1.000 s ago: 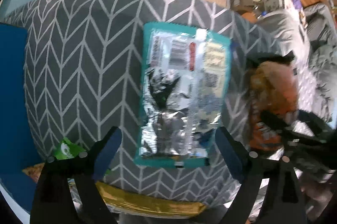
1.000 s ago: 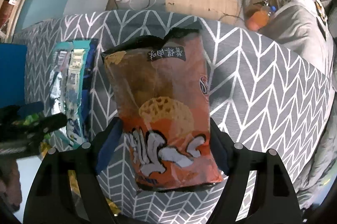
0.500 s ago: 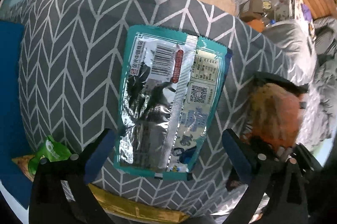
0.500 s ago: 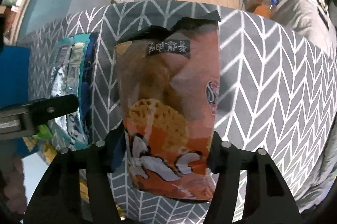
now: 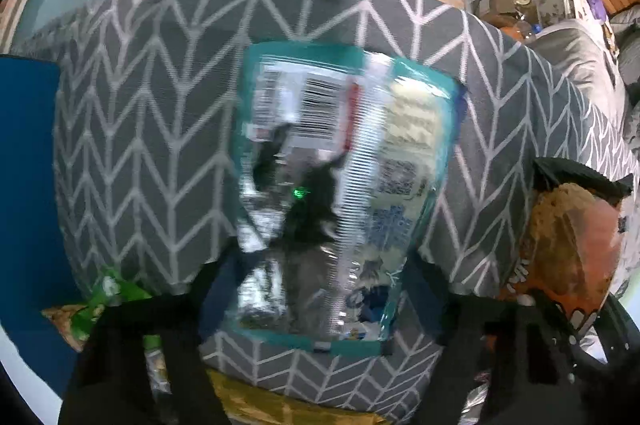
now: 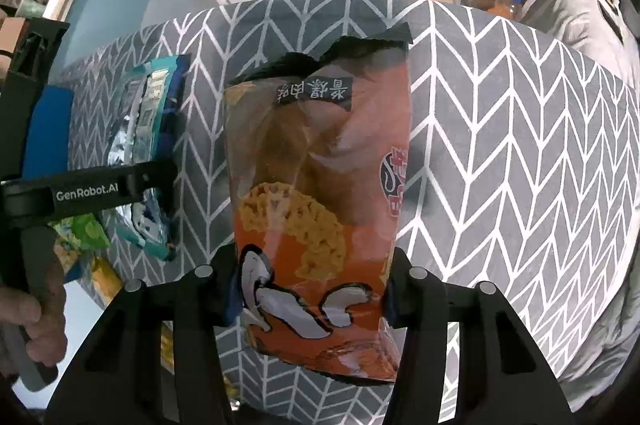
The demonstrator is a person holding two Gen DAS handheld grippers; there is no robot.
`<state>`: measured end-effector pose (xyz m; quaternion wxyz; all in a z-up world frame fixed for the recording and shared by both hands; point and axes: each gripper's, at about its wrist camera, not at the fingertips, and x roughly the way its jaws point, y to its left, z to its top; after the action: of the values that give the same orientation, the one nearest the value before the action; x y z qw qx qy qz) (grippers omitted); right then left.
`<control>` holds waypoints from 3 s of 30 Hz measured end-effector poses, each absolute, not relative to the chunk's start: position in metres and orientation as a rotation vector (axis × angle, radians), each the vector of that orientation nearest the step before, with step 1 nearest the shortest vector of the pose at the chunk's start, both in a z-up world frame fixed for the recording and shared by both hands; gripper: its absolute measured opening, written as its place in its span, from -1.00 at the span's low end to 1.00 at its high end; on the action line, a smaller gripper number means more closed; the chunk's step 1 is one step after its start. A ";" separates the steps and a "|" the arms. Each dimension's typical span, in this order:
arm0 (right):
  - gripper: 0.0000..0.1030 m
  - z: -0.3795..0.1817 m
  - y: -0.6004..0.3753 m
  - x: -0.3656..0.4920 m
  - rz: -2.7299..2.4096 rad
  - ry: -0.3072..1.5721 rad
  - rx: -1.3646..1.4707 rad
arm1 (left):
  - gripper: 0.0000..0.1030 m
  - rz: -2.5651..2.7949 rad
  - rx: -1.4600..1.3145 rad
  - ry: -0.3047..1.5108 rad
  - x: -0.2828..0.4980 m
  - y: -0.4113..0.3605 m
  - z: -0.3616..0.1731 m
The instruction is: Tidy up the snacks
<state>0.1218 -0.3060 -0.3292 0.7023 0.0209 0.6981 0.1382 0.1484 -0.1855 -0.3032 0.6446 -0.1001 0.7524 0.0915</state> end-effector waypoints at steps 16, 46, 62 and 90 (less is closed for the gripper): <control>-0.01 -0.301 -0.279 0.113 0.318 1.520 0.031 | 0.23 0.096 -0.262 1.673 0.123 -0.151 -0.268; -0.01 -0.198 -0.179 0.084 0.401 1.378 -0.053 | 0.23 0.001 -0.120 1.391 0.058 -0.061 -0.127; -0.01 -0.183 -0.063 0.084 0.588 1.348 -0.142 | 0.23 0.144 -0.212 1.342 0.012 0.042 -0.106; -0.01 -0.224 0.119 0.085 0.750 1.465 -0.139 | 0.25 0.368 -0.407 1.375 -0.043 0.160 -0.156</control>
<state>0.0846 0.1190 -0.2237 0.6778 -0.0620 0.6522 0.3338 -0.0429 0.1599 -0.1561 0.7382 -0.1852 0.6266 0.1676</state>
